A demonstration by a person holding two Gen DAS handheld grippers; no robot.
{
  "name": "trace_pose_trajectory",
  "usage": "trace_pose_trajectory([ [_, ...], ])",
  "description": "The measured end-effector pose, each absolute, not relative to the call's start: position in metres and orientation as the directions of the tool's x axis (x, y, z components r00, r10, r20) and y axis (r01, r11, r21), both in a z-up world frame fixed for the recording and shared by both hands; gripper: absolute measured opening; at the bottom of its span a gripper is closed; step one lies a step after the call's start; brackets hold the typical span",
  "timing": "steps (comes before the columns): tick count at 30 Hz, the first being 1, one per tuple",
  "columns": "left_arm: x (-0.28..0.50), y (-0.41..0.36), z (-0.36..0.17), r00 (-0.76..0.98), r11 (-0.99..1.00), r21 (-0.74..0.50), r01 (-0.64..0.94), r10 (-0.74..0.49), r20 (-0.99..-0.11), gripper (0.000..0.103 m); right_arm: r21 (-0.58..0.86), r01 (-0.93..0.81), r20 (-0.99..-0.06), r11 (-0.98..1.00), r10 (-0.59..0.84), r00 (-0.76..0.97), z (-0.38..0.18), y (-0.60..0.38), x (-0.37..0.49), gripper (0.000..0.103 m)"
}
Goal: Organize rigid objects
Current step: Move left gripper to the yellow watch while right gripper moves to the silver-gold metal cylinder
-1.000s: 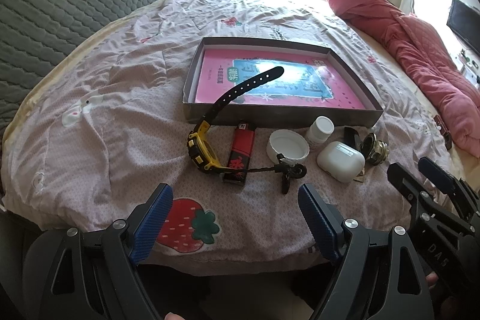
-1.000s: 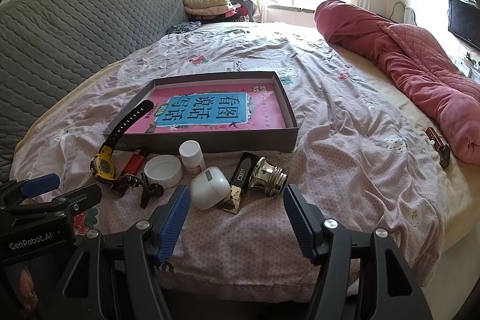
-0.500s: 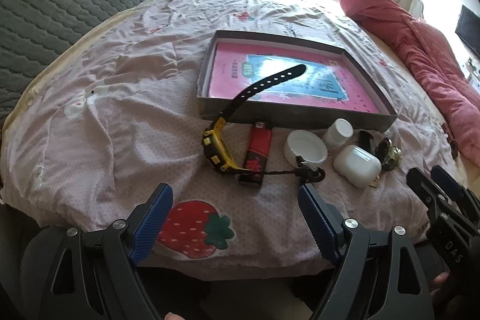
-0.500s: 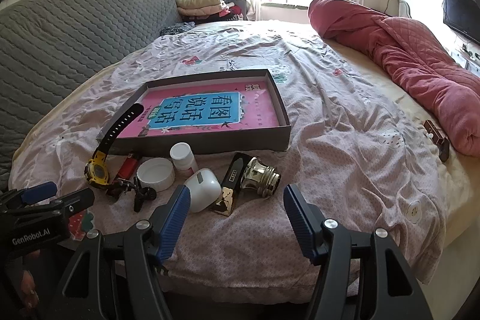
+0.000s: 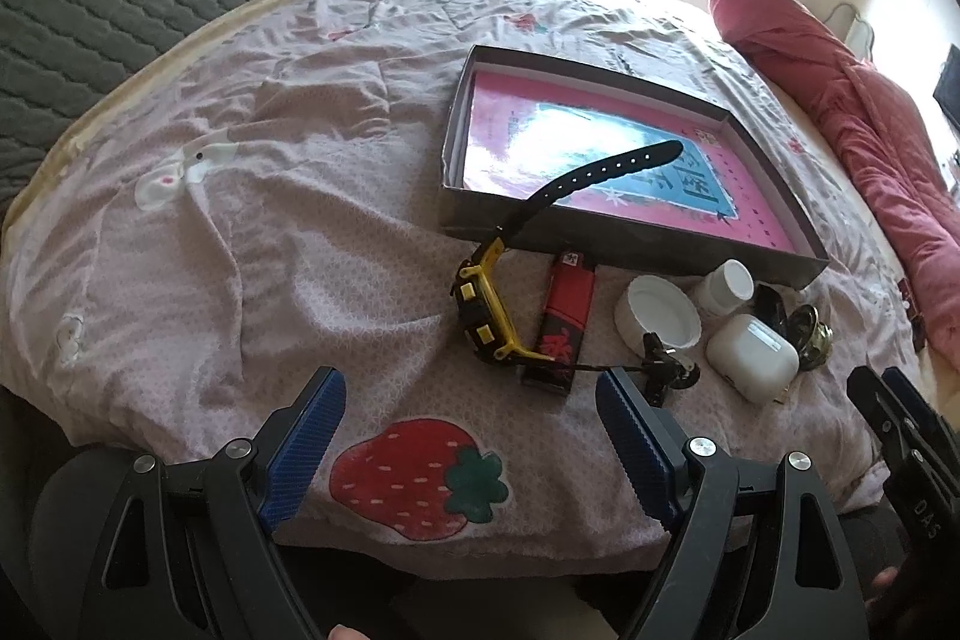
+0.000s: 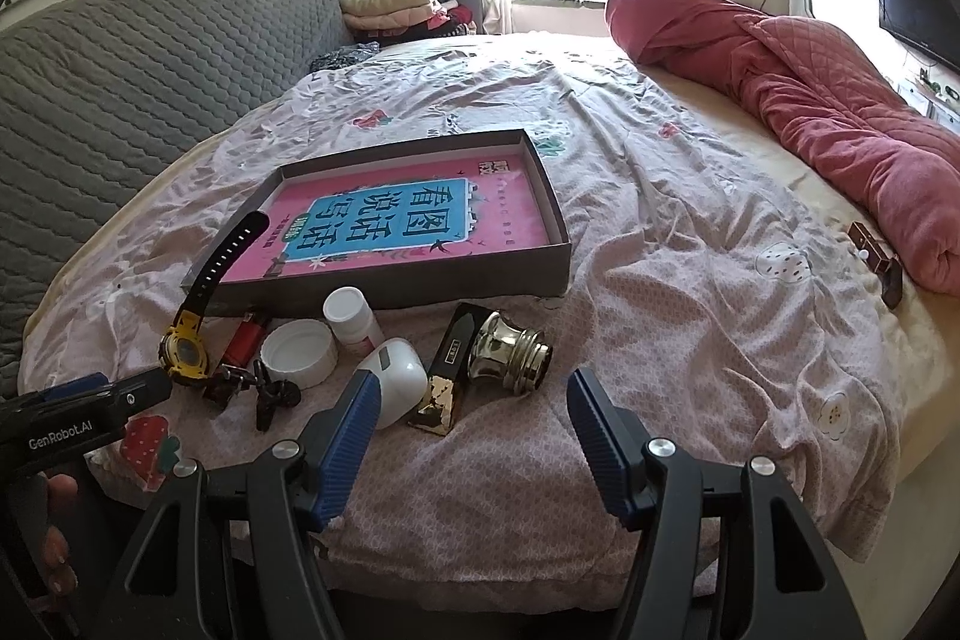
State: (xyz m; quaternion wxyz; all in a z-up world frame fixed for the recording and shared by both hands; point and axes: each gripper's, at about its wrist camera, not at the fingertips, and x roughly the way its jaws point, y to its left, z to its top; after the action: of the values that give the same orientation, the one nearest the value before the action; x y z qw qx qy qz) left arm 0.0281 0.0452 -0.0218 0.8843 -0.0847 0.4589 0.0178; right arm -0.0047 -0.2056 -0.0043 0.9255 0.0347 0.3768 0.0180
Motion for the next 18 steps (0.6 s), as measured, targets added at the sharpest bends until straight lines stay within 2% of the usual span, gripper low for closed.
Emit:
trace_pose_trajectory([
  [9,0.043,0.049,-0.037,0.539,0.983,-0.134,-0.129,-0.044,-0.841,0.086,0.145,0.063,-0.723,0.988,0.062,0.688,-0.015,-0.227,0.008,0.064],
  [18,0.054,0.055,-0.043,0.532,0.969,-0.208,-0.131,-0.109,-0.840,0.084,0.171,0.108,-0.745,0.979,0.057,0.665,-0.030,-0.235,0.031,0.064],
])
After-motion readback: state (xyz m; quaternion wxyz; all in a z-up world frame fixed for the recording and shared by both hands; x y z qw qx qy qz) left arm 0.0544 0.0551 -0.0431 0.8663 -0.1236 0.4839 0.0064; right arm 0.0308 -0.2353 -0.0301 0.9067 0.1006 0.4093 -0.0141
